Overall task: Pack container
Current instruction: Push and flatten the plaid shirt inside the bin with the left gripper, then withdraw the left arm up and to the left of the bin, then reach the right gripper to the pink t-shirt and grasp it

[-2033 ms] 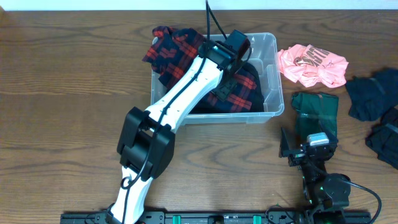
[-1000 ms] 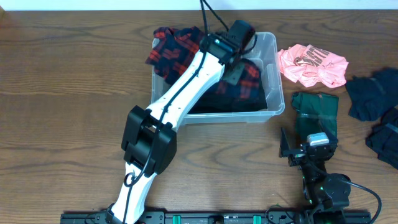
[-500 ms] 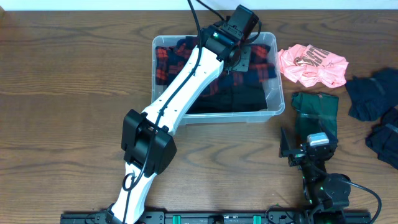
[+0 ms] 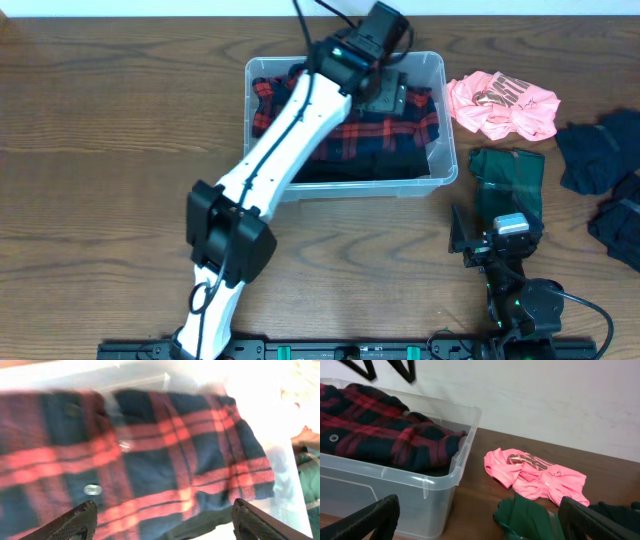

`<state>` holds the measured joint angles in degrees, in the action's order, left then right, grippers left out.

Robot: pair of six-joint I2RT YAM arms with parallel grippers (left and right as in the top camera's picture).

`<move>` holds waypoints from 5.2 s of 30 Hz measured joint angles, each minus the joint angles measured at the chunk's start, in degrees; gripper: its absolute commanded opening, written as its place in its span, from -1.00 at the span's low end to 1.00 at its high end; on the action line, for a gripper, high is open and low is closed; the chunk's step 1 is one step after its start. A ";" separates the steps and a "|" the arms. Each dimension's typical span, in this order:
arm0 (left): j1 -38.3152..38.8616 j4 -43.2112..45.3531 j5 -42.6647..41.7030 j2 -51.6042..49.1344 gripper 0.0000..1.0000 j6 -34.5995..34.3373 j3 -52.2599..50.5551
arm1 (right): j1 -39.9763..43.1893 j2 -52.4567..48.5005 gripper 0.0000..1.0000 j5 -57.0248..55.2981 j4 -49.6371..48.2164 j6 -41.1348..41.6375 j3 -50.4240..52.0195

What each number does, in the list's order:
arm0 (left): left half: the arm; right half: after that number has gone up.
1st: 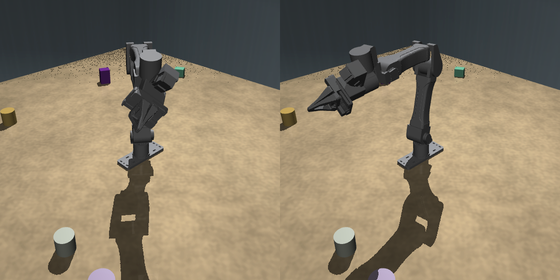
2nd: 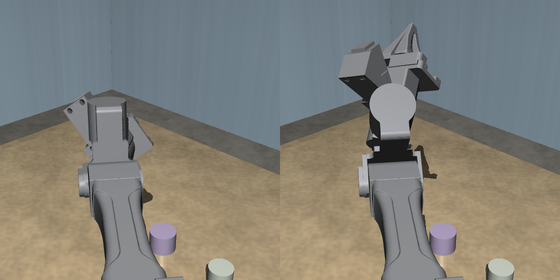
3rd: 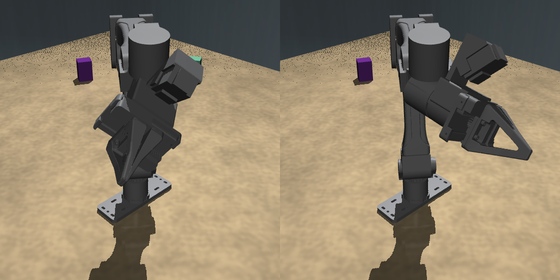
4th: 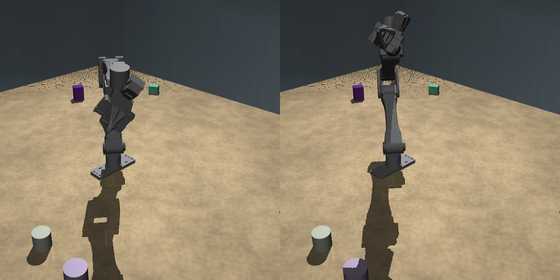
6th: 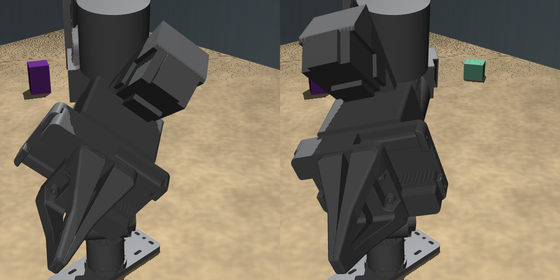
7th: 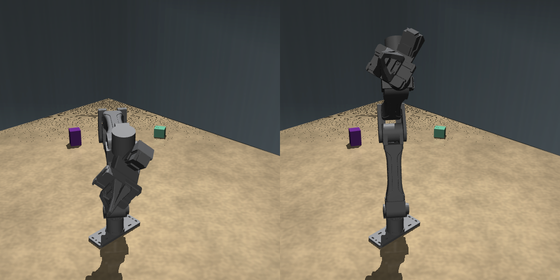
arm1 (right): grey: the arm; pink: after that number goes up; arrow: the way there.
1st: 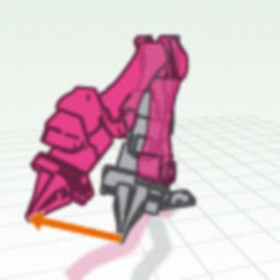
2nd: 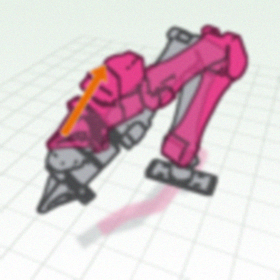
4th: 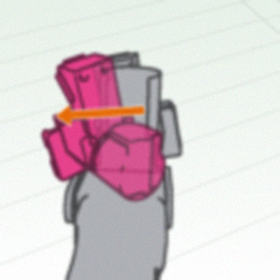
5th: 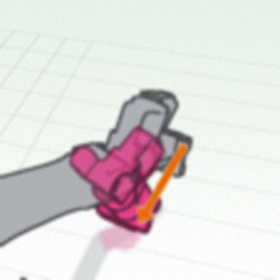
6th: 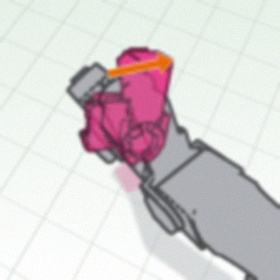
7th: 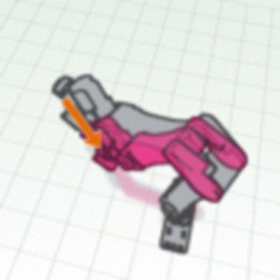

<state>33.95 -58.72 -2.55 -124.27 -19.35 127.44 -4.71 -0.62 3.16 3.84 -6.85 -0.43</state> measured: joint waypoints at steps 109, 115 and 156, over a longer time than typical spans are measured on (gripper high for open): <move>-37.70 -13.40 1.25 25.46 0.96 12.85 -11.47 | 0.00 -36.65 0.99 1.09 18.23 -0.28 -44.06; -37.70 -14.86 1.22 25.46 0.96 13.25 -11.50 | 0.00 -56.52 0.99 4.72 35.06 -0.28 -64.39; -37.70 -15.65 1.27 25.46 0.96 13.68 -11.50 | 24.83 -95.14 0.99 9.51 37.90 8.39 -80.41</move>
<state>-3.75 -74.37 -1.28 -98.80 -5.67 115.94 20.12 -95.77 12.67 41.74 1.54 -80.84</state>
